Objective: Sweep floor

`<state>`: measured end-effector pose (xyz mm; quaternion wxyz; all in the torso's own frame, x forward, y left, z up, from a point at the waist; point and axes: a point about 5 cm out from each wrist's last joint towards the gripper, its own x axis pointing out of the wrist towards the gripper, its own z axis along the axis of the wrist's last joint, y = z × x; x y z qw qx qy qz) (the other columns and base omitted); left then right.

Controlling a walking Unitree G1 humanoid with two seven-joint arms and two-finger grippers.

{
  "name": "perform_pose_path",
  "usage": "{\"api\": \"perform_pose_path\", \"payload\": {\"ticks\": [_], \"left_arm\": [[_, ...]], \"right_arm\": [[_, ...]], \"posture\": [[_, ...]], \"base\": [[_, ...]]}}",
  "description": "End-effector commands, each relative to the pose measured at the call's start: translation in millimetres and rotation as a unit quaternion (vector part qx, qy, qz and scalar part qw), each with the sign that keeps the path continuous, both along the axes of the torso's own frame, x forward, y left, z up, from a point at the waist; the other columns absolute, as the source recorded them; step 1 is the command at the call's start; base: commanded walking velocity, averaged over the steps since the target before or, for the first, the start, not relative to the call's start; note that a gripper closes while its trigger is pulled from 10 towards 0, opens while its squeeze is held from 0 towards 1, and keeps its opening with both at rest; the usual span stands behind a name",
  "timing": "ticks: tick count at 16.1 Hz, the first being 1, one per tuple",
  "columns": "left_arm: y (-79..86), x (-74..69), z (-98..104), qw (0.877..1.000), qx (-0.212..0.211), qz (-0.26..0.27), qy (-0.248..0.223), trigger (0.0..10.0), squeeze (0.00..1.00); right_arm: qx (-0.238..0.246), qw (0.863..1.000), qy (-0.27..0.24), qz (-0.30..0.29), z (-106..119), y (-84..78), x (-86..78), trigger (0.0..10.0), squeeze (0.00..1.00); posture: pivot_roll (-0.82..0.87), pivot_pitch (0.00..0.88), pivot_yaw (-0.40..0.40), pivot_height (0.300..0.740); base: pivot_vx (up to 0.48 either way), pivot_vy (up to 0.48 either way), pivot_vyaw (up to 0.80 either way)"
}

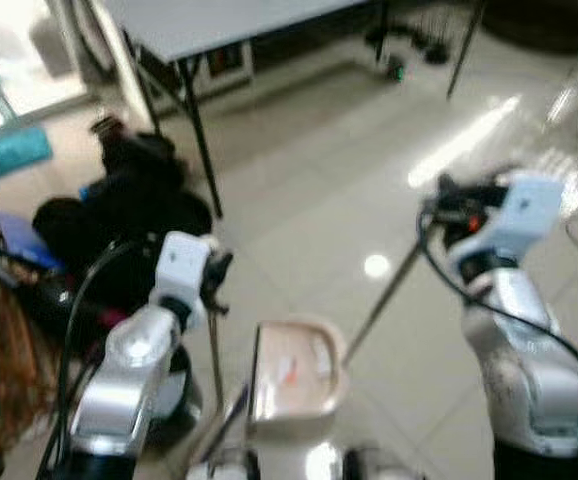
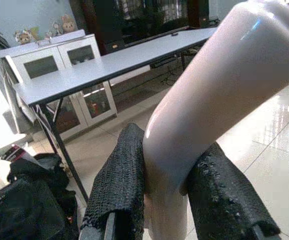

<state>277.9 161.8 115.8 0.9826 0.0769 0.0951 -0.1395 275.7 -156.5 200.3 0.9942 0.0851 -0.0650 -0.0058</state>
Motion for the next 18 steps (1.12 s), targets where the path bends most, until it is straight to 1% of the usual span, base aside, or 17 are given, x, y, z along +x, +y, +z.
{"api": "perform_pose_path", "payload": {"ticks": [1,4,8,10,13,18], "left_arm": [[0.7,2.1,7,1.0,0.001,0.004,-0.014,10.0,0.0],[-0.4,3.2,6,1.0,-0.004,0.006,-0.011,10.0,0.0],[-2.4,2.5,2,1.0,-0.01,0.0,-0.005,10.0,0.0],[-6.0,3.8,1,1.0,-0.012,-0.005,-0.003,10.0,0.0],[-8.4,6.1,2,1.0,-0.013,-0.009,-0.005,10.0,0.0],[-3.2,6.9,1,1.0,-0.006,0.002,0.0,10.0,0.0]], "right_arm": [[0.004,1.0,-0.02,0.001,8,-0.4,0.2,10.0,0.0],[0.008,1.0,-0.024,0.009,12,2.6,0.9,10.0,0.0],[0.007,0.999,-0.038,0.01,22,1.5,3.2,10.0,0.0],[0.007,0.999,-0.044,0.007,27,-0.7,4.3,10.0,0.0],[0.009,0.999,-0.043,0.007,27,-1.8,5.0,10.0,0.0],[0.015,0.999,-0.037,0.016,27,1.4,7.4,10.0,0.0]], "posture": [[-0.19,0.116,0.056,0.74],[-0.2,0.117,0.06,0.74],[-0.21,0.114,0.073,0.74],[-0.22,0.106,0.081,0.74],[-0.21,0.102,0.083,0.74],[-0.2,0.102,0.068,0.74]], "base": [[0.0,0.0,0.0],[0.0,0.0,0.0],[0.0,0.0,0.0],[0.0,0.0,0.0],[0.0,0.0,0.0],[0.0,0.0,0.0]]}}
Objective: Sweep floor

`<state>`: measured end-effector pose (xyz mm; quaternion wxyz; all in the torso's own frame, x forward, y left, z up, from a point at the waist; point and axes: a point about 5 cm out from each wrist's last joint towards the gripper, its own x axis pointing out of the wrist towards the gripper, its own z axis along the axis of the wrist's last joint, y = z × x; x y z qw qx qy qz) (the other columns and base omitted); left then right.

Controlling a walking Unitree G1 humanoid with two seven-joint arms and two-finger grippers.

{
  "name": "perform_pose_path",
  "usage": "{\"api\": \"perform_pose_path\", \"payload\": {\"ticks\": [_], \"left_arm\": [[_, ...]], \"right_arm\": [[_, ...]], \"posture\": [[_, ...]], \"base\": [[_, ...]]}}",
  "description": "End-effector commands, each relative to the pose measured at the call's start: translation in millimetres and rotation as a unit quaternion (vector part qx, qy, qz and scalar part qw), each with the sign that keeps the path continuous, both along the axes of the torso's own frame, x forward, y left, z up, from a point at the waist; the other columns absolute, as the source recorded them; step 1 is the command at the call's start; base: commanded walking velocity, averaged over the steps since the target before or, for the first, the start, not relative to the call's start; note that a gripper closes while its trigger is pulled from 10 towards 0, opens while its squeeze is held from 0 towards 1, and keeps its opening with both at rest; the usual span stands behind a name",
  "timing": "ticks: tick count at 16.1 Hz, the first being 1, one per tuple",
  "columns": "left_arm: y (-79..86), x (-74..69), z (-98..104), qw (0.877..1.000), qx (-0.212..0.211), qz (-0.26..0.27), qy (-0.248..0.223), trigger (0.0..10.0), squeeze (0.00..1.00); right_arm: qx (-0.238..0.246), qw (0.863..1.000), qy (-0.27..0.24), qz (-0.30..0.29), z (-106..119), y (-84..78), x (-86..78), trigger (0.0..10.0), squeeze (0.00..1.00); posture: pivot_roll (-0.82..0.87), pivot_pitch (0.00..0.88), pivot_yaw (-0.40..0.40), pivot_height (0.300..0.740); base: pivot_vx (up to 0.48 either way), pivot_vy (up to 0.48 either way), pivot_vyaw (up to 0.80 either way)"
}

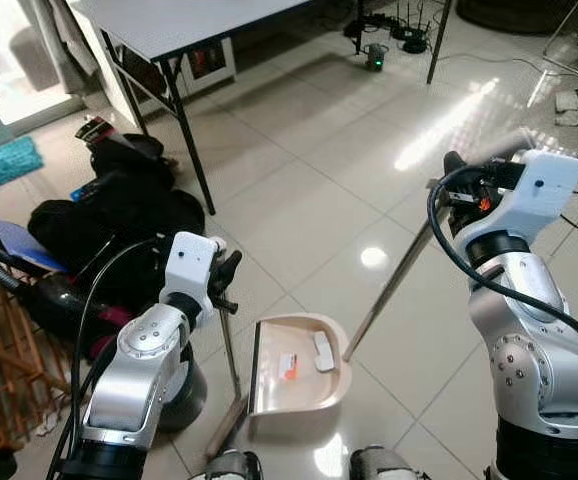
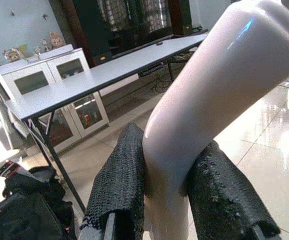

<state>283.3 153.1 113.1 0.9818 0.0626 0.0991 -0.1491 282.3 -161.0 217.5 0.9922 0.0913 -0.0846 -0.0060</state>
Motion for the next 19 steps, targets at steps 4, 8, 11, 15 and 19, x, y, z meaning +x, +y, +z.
{"api": "perform_pose_path", "payload": {"ticks": [4,8,11,15,19], "left_arm": [[12.0,-3.2,-3,1.0,0.026,0.014,0.011,10.0,0.0],[20.2,-14.6,-12,0.998,0.038,0.024,0.031,10.0,0.0],[19.4,-16.6,-16,0.998,0.032,0.031,0.038,10.0,0.0],[19.0,-15.0,-13,0.998,0.034,0.032,0.031,10.0,0.0],[22.1,-16.4,-10,0.997,0.052,0.029,0.042,10.0,0.0]], "right_arm": [[0.019,0.999,-0.027,0.013,15,1.9,0.8,10.0,0.0],[0.011,0.999,-0.03,0.019,19,1.0,3.9,10.0,0.0],[0.006,0.999,-0.036,0.024,23,-0.1,7.0,10.0,0.0],[0.004,0.999,-0.032,0.032,21,1.9,10.3,10.0,0.0],[0.006,0.999,-0.036,0.035,24,3.5,10.3,10.0,0.0]], "posture": [[-0.14,0.1,0.037,0.74],[-0.14,0.102,0.039,0.74],[-0.14,0.101,0.027,0.74],[-0.13,0.095,0.022,0.74],[-0.12,0.095,0.03,0.74]], "base": [[0.0,0.0,0.0],[0.0,0.0,0.0],[0.0,0.0,0.0],[0.0,0.0,0.0],[0.0,0.0,0.0]]}}
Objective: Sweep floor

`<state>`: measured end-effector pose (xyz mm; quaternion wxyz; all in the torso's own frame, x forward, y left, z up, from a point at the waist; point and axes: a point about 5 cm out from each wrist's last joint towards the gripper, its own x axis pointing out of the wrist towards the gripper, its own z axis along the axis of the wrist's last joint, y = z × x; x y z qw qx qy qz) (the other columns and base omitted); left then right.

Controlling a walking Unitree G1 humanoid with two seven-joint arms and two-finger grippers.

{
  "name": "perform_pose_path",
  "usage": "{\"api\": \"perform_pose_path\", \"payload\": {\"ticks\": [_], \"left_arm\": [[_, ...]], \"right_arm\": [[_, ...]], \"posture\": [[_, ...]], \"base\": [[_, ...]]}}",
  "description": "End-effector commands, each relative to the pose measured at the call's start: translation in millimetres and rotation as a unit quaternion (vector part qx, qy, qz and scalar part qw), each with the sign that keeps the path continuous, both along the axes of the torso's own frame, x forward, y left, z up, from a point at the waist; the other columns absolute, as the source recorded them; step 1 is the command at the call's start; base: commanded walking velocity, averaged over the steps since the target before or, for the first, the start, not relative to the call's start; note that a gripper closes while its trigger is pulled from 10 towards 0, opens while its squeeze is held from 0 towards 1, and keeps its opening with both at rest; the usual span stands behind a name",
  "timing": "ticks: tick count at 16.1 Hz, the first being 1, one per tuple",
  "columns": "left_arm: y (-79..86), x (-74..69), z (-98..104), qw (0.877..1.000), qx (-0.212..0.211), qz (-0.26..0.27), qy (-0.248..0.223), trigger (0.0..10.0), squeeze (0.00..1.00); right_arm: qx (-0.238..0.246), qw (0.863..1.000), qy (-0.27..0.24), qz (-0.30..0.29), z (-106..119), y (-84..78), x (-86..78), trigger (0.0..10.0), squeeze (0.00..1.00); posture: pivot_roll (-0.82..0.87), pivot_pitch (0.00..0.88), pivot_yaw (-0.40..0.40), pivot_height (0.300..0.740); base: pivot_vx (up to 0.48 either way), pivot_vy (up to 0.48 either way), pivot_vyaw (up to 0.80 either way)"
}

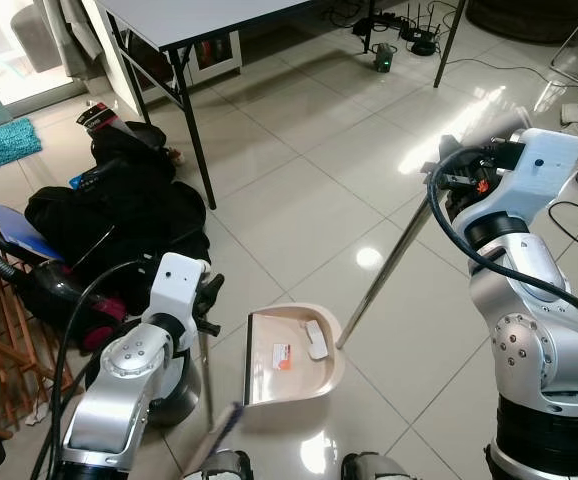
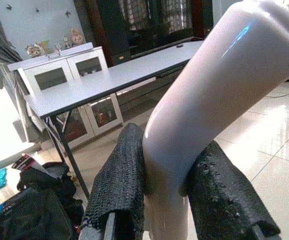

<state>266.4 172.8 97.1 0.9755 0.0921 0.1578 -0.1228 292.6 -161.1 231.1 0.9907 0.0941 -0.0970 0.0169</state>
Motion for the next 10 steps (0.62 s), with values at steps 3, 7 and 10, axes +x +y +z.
{"api": "perform_pose_path", "payload": {"ticks": [3,7,10], "left_arm": [[5.6,-5.6,6.5,1.0,0.014,0.006,-0.001,10.0,0.0],[5.3,-4.6,9.6,1.0,0.013,0.006,0.0,10.0,0.0],[5.4,-4.2,11.8,1.0,0.014,0.005,0.0,10.0,0.0]], "right_arm": [[0.006,1.0,-0.024,0.012,11.7,1.3,0.0,10.0,0.0],[0.005,1.0,-0.027,0.011,13.8,-0.3,0.9,10.0,0.0],[0.005,1.0,-0.029,0.01,16.1,-1.9,1.3,10.0,0.0]], "posture": [[-0.12,0.096,0.03,0.74],[-0.12,0.098,0.031,0.74],[-0.12,0.096,0.034,0.74]], "base": [[-0.27,0.0,0.0],[-0.294,0.0,0.0],[-0.332,0.0,0.0]]}}
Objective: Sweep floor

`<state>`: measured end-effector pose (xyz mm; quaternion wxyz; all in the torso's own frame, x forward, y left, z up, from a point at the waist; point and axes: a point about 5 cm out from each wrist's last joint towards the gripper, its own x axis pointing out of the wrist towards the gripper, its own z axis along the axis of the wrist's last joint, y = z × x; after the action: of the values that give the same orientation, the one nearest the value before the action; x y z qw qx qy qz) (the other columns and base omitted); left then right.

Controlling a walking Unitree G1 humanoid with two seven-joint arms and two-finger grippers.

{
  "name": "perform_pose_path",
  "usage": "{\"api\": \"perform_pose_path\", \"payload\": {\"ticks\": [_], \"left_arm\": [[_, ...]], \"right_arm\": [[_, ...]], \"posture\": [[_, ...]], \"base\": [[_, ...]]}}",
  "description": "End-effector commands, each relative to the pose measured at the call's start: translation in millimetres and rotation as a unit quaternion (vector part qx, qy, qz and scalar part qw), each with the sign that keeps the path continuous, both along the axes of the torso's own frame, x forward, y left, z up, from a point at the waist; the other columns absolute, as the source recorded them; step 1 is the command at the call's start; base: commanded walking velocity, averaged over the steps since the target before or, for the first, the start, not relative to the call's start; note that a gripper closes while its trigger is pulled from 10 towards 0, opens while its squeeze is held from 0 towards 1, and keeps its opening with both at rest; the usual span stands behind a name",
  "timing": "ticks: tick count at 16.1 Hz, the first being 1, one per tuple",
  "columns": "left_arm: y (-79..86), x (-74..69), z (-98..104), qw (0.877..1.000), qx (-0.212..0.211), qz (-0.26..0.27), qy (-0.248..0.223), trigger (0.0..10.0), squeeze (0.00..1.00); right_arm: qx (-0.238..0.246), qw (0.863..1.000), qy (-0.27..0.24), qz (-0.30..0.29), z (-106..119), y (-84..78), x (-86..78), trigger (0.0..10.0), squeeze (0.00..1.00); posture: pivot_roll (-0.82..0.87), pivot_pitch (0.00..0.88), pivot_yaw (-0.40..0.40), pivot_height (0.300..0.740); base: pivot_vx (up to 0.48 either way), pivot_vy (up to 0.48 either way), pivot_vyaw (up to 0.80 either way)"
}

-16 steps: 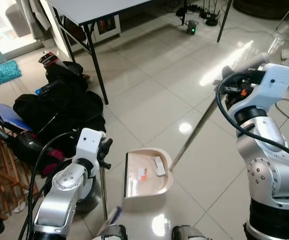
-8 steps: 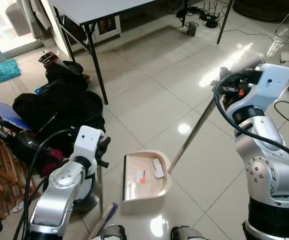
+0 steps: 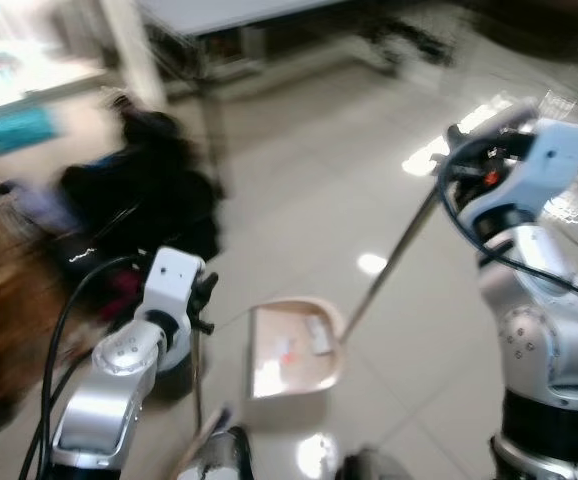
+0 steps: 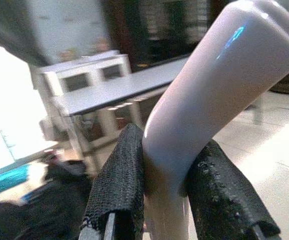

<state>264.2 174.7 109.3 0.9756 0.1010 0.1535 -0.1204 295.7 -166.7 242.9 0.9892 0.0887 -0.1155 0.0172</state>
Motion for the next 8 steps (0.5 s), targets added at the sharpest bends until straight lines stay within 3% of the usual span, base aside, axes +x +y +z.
{"api": "perform_pose_path", "payload": {"ticks": [1,5,8], "left_arm": [[3.3,-1.8,-0.1,1.0,0.006,0.004,0.005,10.0,0.0],[2.2,0.9,2.2,1.0,0.008,0.0,0.002,10.0,0.0],[2.0,1.6,2.2,1.0,0.014,0.002,0.004,10.0,0.0]], "right_arm": [[0.009,1.0,-0.012,0.012,5.3,3.2,-1.7,10.0,0.0],[0.008,1.0,-0.018,0.01,8.2,1.6,-1.5,10.0,0.0],[0.012,1.0,-0.019,0.011,8.7,1.8,-2.8,10.0,0.0]], "posture": [[-0.12,0.091,0.036,0.74],[-0.12,0.08,0.038,0.74],[-0.12,0.071,0.037,0.74]], "base": [[-0.345,0.0,0.0],[-0.319,0.0,0.0],[0.0,0.0,0.0]]}}
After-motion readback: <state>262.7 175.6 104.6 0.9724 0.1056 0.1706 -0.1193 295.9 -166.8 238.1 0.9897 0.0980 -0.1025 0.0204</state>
